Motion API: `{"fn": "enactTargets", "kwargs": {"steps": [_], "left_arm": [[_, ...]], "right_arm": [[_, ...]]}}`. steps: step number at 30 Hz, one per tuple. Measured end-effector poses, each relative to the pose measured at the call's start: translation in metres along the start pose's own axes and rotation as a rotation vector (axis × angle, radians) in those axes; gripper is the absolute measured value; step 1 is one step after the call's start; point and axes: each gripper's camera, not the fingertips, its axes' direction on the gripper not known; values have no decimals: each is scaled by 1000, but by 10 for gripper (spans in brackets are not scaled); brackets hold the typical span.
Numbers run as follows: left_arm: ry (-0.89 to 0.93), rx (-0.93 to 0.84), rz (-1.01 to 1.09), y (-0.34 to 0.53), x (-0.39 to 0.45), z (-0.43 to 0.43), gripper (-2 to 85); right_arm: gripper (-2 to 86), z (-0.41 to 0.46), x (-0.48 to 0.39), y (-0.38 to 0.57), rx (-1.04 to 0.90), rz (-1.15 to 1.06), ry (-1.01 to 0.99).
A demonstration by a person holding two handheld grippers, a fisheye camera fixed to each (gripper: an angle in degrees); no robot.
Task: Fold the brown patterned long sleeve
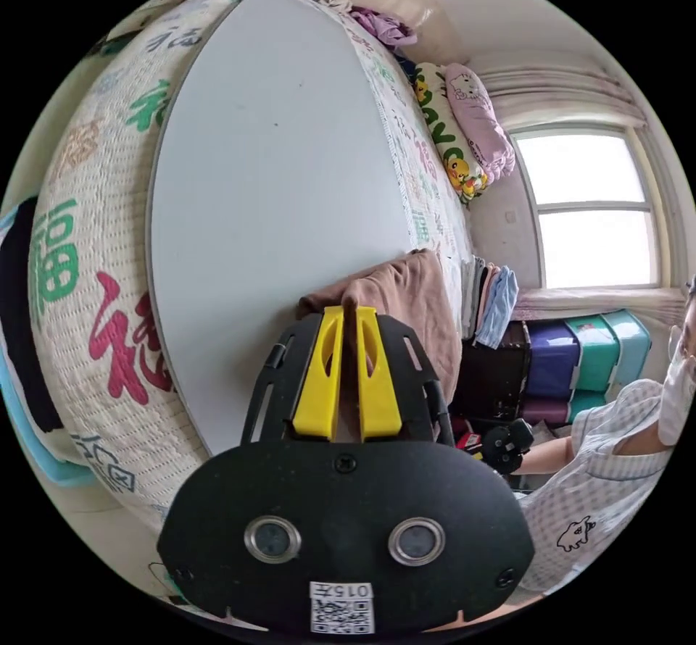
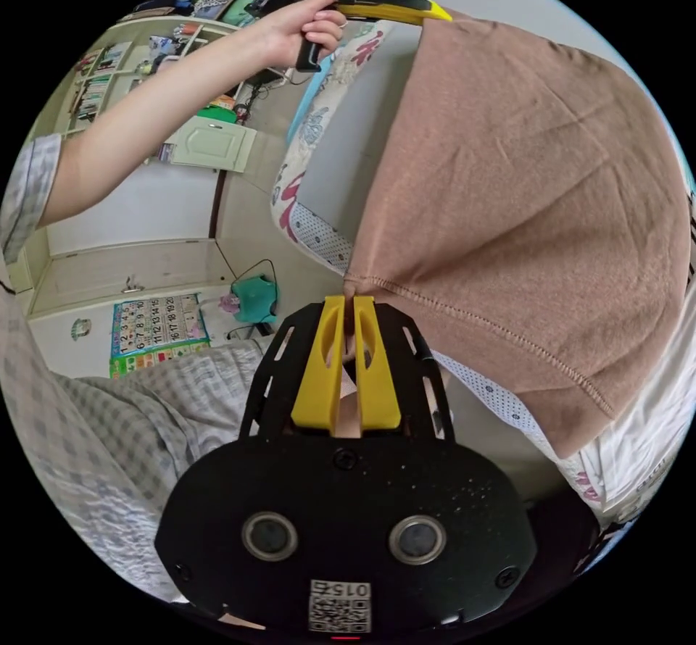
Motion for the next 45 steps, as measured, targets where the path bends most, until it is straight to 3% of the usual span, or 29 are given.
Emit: {"fn": "enactTargets", "kwargs": {"steps": [6, 9, 12, 14, 19, 22, 24, 26, 28, 32, 41, 45], "left_arm": [[-158, -45, 39, -7, -2, 9, 13], [-229, -59, 52, -6, 1, 17, 17], [-239, -49, 49, -2, -1, 17, 31], [-221, -14, -1, 5, -7, 11, 49], [-145, 124, -68, 32, -19, -16, 73], [-67, 130, -79, 46, -27, -16, 99], [-64, 119, -80, 52, -31, -10, 118], [-31, 139, -75, 56, -36, -2, 137], [-10, 163, -61, 57, -38, 4, 150], [-22, 144, -18, 55, -42, 22, 166], [76, 152, 18, 52, -60, 48, 144], [156, 136, 5, 50, -75, 58, 129]], "right_arm": [[20, 63, 47, -40, -110, 29, 113], [34, 64, 80, -52, -116, 79, 15], [51, 51, 83, -53, -135, -21, 27], [52, 37, 85, -54, -179, -89, -67], [80, -82, 127, -59, 34, -97, -215], [102, -189, 206, -72, 320, 50, -221], [119, -260, 269, -85, 512, 136, -149], [139, -297, 306, -105, 564, 205, -34], [160, -321, 339, -131, 574, 274, 21], [174, -348, 388, -200, 551, 320, -81], [175, -389, 414, -334, 471, 376, -98], [164, -419, 418, -377, 490, 406, -205]]}}
